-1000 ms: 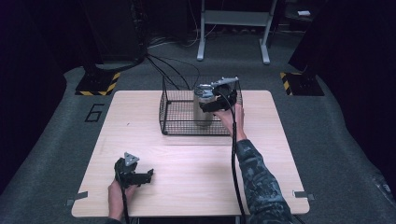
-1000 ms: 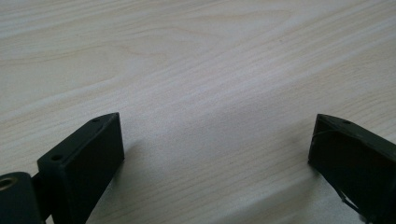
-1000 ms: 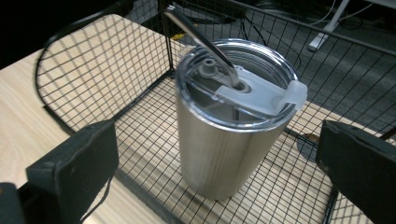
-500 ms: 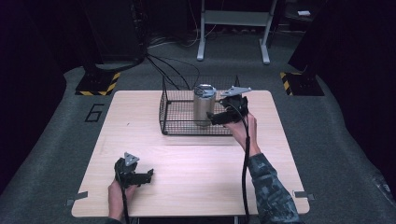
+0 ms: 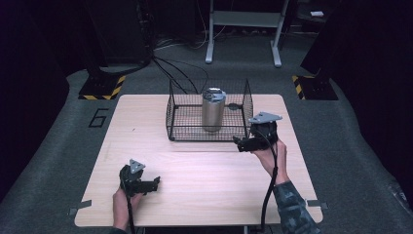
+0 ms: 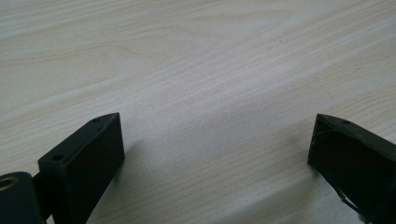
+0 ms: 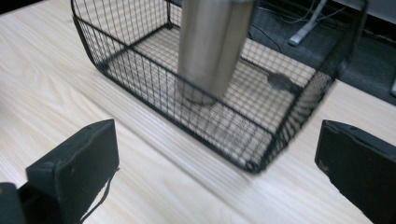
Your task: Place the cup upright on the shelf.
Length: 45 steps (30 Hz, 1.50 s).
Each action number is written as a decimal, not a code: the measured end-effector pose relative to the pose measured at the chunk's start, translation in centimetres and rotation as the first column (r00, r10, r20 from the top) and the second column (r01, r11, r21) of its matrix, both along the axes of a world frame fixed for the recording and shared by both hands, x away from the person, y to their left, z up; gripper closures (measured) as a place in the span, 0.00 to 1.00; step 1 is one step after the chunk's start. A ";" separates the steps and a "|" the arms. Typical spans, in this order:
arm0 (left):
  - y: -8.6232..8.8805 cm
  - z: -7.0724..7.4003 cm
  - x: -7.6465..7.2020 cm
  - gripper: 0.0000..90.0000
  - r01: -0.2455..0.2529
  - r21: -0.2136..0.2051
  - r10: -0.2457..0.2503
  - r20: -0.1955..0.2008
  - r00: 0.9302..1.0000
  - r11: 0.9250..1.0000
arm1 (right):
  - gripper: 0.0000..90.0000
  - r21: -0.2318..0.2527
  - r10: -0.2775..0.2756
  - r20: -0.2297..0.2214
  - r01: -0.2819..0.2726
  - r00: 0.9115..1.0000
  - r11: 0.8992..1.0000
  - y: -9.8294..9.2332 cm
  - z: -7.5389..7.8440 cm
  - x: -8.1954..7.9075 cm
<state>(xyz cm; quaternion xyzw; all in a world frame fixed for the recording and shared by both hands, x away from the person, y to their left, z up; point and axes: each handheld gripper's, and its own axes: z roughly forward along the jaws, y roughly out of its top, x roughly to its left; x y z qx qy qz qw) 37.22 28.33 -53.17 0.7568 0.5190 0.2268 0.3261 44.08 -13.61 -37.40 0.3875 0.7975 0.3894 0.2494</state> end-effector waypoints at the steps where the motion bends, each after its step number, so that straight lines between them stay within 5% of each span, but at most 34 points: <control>1: 0.0 0.0 0.0 0.04 -0.001 -0.001 0.001 0.001 1.000 1.000 | 0.00 -0.003 -0.009 0.004 0.009 1.000 1.000 -0.4 -0.3 -0.4; 8: 0.0 0.0 0.0 0.04 -0.001 -0.001 0.001 0.001 1.000 1.000 | 0.00 -0.002 -0.067 -0.029 0.067 0.997 0.998 -3.5 -3.5 -2.9; 14: 0.0 0.0 0.0 0.04 -0.001 -0.001 0.001 0.001 1.000 1.000 | 0.00 0.047 -0.140 -0.080 0.144 0.987 0.988 -6.0 -7.0 -5.2; 22: 0.0 0.0 0.0 0.04 -0.001 -0.001 0.001 0.001 1.000 1.000 | 0.00 0.009 -0.230 -0.158 0.234 0.960 0.972 -8.4 -12.2 -6.8; 27: 0.0 0.0 0.0 0.04 -0.001 -0.001 0.001 0.001 1.000 1.000 | 0.00 0.011 -0.289 -0.199 0.297 0.936 0.955 -9.9 -14.9 -7.4; 32: 0.0 0.0 0.0 0.04 0.001 0.000 -0.001 -0.001 1.000 1.000 | 0.00 -0.001 -0.335 -0.190 0.341 0.923 0.940 -10.8 -15.6 -7.9; 40: 0.0 0.0 0.0 0.04 -0.001 -0.002 0.001 0.001 1.000 1.000 | 0.00 -0.012 -0.293 -0.181 0.295 0.939 0.955 -11.4 -15.7 -7.6; 45: 0.0 0.0 0.0 0.04 0.000 -0.001 0.000 0.001 1.000 1.000 | 0.00 -0.012 -0.289 -0.182 0.292 0.940 0.956 -11.5 -15.6 -7.6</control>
